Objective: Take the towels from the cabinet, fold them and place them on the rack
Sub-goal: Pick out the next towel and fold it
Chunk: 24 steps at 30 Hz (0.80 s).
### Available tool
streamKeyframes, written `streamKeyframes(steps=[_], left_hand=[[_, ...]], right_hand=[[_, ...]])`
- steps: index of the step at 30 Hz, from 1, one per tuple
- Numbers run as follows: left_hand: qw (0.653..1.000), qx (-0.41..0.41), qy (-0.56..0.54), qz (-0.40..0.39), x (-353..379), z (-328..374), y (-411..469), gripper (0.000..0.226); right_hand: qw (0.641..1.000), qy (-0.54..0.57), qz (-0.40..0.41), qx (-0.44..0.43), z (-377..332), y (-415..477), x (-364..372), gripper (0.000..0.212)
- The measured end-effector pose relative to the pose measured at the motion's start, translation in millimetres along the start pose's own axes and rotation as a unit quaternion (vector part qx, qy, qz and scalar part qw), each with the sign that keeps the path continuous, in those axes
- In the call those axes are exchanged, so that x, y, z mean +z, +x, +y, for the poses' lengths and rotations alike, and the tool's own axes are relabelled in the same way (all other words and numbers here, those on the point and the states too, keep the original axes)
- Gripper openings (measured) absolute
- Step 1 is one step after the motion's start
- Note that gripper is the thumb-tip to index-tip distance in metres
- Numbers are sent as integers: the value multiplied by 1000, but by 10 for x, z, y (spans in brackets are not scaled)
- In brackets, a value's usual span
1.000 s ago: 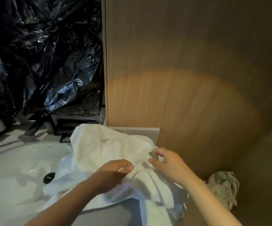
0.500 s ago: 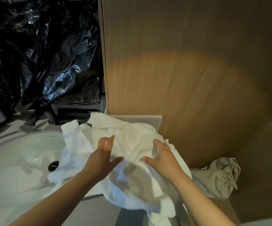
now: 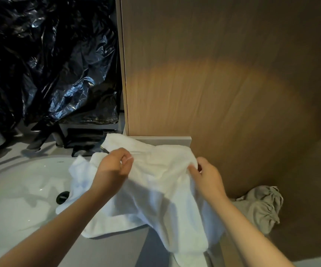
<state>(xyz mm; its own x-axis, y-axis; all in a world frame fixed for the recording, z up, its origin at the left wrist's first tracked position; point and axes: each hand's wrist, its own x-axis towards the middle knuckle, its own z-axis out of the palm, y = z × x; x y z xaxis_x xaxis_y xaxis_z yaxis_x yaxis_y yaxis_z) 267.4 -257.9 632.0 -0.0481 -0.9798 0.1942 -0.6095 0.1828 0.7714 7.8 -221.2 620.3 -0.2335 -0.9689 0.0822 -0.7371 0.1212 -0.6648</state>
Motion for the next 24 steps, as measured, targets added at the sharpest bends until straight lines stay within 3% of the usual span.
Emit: streamKeyframes(steps=[4, 7, 9, 12, 14, 16, 18, 21, 24], left_hand=[[992, 49, -101, 65, -258, 499, 79, 18], [969, 129, -135, 160, -424, 858, 89, 16], [962, 172, -112, 178, -488, 995, 113, 11], [975, 146, -116, 124, -394, 998, 148, 9], [987, 79, -129, 53, -242, 840, 145, 5], [997, 47, -57, -17, -75, 570, 98, 29], [996, 29, -19, -77, 59, 323, -12, 41], [995, 48, 9, -91, 228, 42, -236, 40], [993, 51, 50, -97, 275, -106, -464, 39]], right_hand=[[981, 145, 110, -72, -406, 193, -399, 27], [967, 204, 115, -100, -664, 329, -645, 27], [966, 216, 94, -104, -739, 375, -728, 29], [972, 228, 24, -50, -716, 381, -742, 31], [969, 245, -38, 16, -625, 335, -678, 59], [969, 236, -63, 46, -510, 244, -577, 67], [973, 216, -68, 46, -388, 119, -457, 55], [978, 184, -92, 34, -220, -57, -303, 25], [981, 154, -115, 11, -99, -211, -173, 18]])
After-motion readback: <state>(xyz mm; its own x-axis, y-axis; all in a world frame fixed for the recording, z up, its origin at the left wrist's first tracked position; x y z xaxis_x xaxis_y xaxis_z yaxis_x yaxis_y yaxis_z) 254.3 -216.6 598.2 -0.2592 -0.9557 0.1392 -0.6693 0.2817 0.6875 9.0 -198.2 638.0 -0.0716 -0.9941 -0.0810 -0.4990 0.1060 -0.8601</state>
